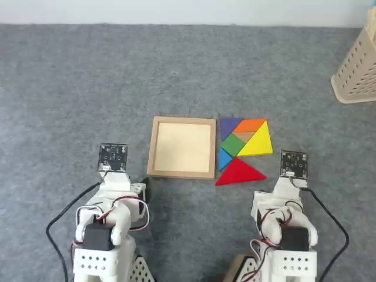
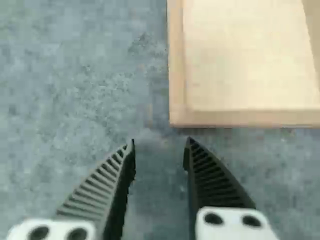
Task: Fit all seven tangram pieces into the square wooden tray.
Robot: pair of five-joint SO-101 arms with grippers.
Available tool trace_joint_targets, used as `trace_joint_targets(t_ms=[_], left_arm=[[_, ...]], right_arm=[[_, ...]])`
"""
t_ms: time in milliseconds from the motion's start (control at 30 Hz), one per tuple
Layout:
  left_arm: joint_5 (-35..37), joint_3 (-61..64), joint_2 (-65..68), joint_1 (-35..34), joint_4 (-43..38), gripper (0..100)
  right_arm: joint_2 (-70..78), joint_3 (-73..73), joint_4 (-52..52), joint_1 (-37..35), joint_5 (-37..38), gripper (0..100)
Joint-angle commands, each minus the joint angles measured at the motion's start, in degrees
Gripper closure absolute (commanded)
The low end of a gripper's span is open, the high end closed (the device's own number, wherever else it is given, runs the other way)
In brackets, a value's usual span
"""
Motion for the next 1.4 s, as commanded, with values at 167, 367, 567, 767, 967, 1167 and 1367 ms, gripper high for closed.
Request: trace_joint_targets(t_ms=[167, 367, 567, 767, 967, 1167, 1367], left_arm=[[0.4, -0.1, -1.1, -0.5, -0.4, 85], [0.4, -0.1, -1.1, -0.5, -0.4, 85], [0.4, -0.1, -1.1, -0.5, -0.4, 85], [0.4, -0.1, -1.1, -0.5, -0.4, 85], [0.4, -0.1, -1.1, -0.4, -0.4, 85], [0.4, -0.1, -1.1, -0.4, -0.4, 85], [0.4, -0.1, -1.1, -0.4, -0.4, 85]], right_arm=[[-0.9, 1.0, 0.2, 0.5, 0.9, 99.0], [-0.9, 1.0, 0.2, 0.5, 0.9, 99.0], [-0.9, 1.0, 0.2, 0.5, 1.0, 99.0], [-0.9, 1.0, -0.2, 0.4, 1.1, 99.0], [-1.0, -0.1, -0.7, 2.9, 3.9, 98.8], [-0.9, -8.0, -8.0, 13.0, 22.0, 96.5], [-0.9, -13.2, -22.5, 25.0, 31.6, 88.4]])
